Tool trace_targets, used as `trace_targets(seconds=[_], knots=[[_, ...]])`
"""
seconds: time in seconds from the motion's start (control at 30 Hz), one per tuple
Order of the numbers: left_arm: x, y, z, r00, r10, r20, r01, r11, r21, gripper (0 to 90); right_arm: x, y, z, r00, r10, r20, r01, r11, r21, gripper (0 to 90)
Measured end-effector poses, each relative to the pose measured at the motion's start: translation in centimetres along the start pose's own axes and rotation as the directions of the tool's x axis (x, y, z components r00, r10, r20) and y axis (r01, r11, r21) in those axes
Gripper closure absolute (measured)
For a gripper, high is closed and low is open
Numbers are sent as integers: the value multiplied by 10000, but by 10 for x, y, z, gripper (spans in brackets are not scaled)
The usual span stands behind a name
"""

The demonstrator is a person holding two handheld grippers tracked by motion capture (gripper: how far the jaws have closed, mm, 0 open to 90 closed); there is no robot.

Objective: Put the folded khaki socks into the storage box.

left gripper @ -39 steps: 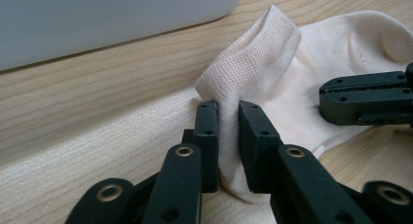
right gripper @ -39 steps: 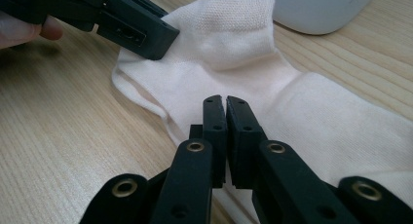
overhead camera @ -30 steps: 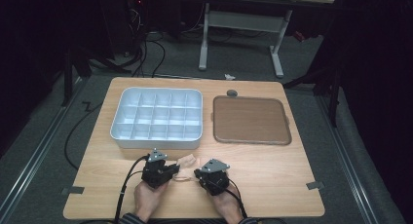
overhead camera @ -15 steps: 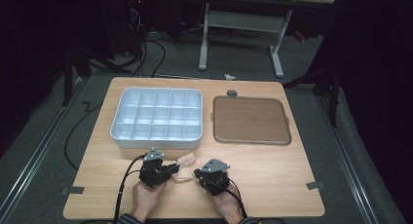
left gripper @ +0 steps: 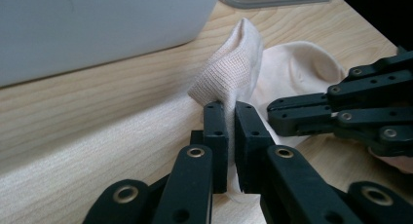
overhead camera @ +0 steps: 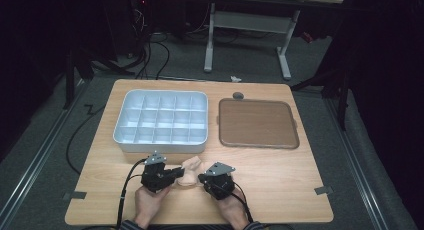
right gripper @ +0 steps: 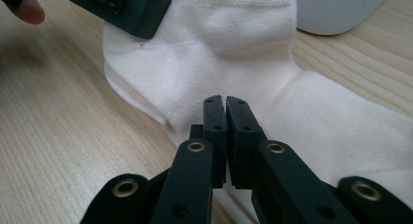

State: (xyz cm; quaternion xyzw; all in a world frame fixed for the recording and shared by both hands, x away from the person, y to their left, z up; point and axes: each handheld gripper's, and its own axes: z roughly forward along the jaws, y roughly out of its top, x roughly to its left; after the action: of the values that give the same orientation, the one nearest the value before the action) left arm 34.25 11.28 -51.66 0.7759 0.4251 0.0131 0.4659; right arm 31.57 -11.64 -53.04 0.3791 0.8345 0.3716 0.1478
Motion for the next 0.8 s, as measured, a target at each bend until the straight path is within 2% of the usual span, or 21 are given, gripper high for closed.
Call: trace_targets(seconds=[0.33, 0.8], knots=[[-3, 7, -5, 9996, 68, 289, -61, 9997, -255, 854, 4, 5, 5, 9999, -136, -99, 137, 9999, 103, 882], [-4, 7, -11, 9990, 213, 399, -192, 9984, -527, 854, 7, 9, 9, 9993, -175, -338, 178, 9998, 91, 881]])
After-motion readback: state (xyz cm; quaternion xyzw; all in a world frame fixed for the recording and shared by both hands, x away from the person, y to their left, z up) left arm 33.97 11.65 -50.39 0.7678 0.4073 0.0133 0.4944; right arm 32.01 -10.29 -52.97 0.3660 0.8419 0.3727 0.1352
